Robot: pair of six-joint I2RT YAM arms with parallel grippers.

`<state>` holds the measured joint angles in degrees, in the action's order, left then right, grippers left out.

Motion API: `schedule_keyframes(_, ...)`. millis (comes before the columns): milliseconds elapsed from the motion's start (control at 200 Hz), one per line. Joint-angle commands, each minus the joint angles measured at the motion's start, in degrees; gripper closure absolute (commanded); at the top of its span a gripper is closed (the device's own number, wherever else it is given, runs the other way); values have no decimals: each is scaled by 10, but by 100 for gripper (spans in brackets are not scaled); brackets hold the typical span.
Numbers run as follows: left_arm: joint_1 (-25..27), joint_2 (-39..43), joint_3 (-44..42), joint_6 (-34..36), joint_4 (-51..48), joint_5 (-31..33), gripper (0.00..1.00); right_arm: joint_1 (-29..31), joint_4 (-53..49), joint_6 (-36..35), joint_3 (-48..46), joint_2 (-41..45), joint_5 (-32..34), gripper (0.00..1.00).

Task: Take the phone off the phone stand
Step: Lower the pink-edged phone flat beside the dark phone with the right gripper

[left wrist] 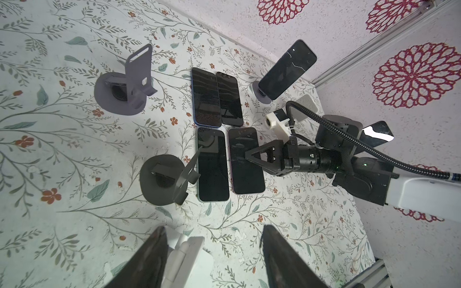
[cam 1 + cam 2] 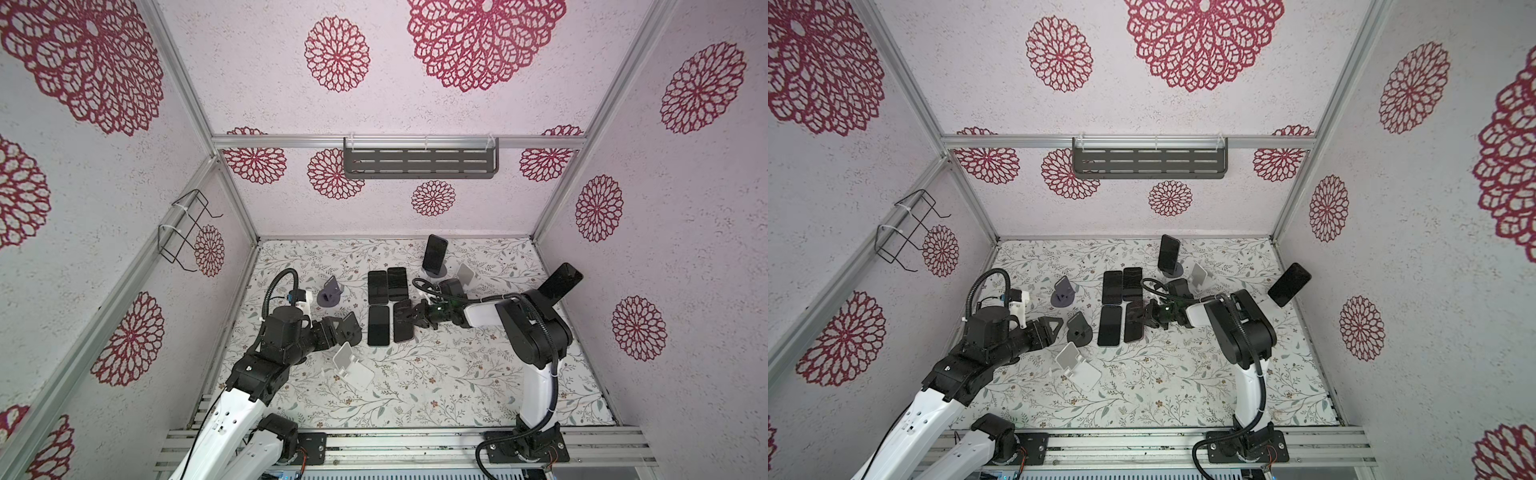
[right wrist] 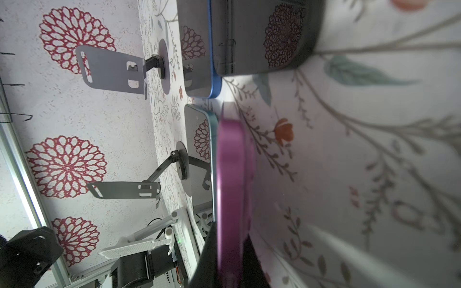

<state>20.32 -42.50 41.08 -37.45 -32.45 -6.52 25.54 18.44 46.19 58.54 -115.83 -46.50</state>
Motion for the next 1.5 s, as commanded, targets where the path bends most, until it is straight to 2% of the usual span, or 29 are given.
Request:
schedule_keyframes(0, -1, -2, -10, 0, 15, 4, 36, 4, -7, -25, 21, 1, -1, 100)
schedule_keyframes(250, -1, -6, -11, -6, 26, 0, 36, 9, -17, -29, 28, -14, 2, 99)
schedule_keyframes(555, 0, -9, -13, -4, 32, -7, 36, 11, -24, -38, 30, -18, -5, 57)
schedule_keyframes(751, 0, -12, -17, -7, 41, -19, 36, 11, -91, -81, 42, -6, 24, 39)
schedule_keyframes(966, 0, -7, -20, -7, 36, -14, 35, 15, -156, -109, 38, 15, 83, 33)
schedule_keyframes(1206, -1, -13, -21, -6, 41, -13, 35, 34, -118, -87, 8, 29, 101, 31)
schedule_keyframes(1341, 0, -12, -21, -9, 41, -18, 35, 34, -120, -92, 5, 37, 121, 23)
schedule_keyframes(1491, 0, -3, -23, -10, 41, -14, 35, 35, -121, -89, 4, 43, 121, 19)
